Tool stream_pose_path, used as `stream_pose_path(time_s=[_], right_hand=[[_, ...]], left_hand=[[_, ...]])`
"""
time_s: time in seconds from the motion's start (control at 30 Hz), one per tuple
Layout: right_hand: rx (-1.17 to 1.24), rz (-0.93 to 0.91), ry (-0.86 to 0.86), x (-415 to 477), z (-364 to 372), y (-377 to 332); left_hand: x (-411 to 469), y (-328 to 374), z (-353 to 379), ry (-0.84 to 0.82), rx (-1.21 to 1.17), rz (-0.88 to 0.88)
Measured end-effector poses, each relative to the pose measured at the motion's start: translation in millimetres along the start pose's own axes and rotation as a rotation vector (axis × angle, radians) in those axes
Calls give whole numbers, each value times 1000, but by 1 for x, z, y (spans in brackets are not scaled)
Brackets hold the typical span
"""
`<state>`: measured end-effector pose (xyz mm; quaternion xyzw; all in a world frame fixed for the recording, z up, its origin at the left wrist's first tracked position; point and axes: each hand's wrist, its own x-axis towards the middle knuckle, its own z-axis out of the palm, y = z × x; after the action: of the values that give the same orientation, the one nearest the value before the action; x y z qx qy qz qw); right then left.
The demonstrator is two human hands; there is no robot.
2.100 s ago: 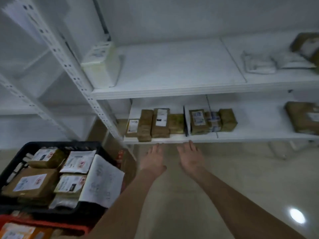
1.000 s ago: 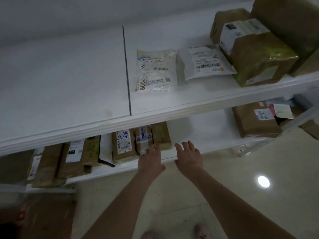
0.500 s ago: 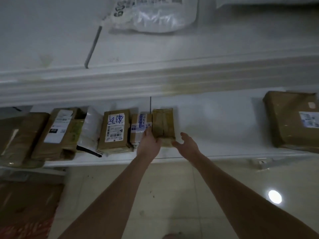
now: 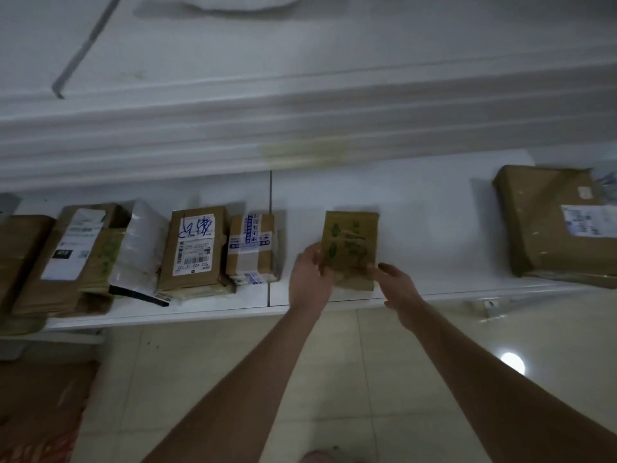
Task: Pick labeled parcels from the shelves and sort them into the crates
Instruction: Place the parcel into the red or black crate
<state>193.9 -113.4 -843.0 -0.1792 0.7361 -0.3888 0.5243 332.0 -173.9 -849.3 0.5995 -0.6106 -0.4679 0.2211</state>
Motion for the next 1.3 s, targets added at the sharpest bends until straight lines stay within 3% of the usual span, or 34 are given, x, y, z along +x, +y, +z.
stream_pose_path(time_s=[0.1,0.23,0.33,0.47,0.63,0.73,0.87,1.0,1.17,1.3], right_hand=[[-54,-2,38,10,-9,6],[16,-1,70,24,-17,6],[51,-1,16,21,-16,7],[218,88,17,-2,-21,7],[352,132,-39,-41,-26,1],[299,56,-22,-60,-27,-8],[179,-32,31,-78,-28,-20],[318,108,-109,-97,-36,-32],[461,148,-104,-109,-42,-37],[573,190,-120,-114,-42,-42]], left_hand=[[13,0,-3,90,64,-93],[26,7,4,-128,-57,-221],[19,15,11,-248,-150,-212],[-1,27,9,-158,-302,-181],[-31,51,-14,-141,-318,-156],[-41,57,-29,-164,-332,-282],[-56,65,-38,-168,-326,-207],[-73,83,-45,-190,-397,-260],[-84,86,-52,-202,-400,-246],[-89,89,-63,-234,-474,-364]])
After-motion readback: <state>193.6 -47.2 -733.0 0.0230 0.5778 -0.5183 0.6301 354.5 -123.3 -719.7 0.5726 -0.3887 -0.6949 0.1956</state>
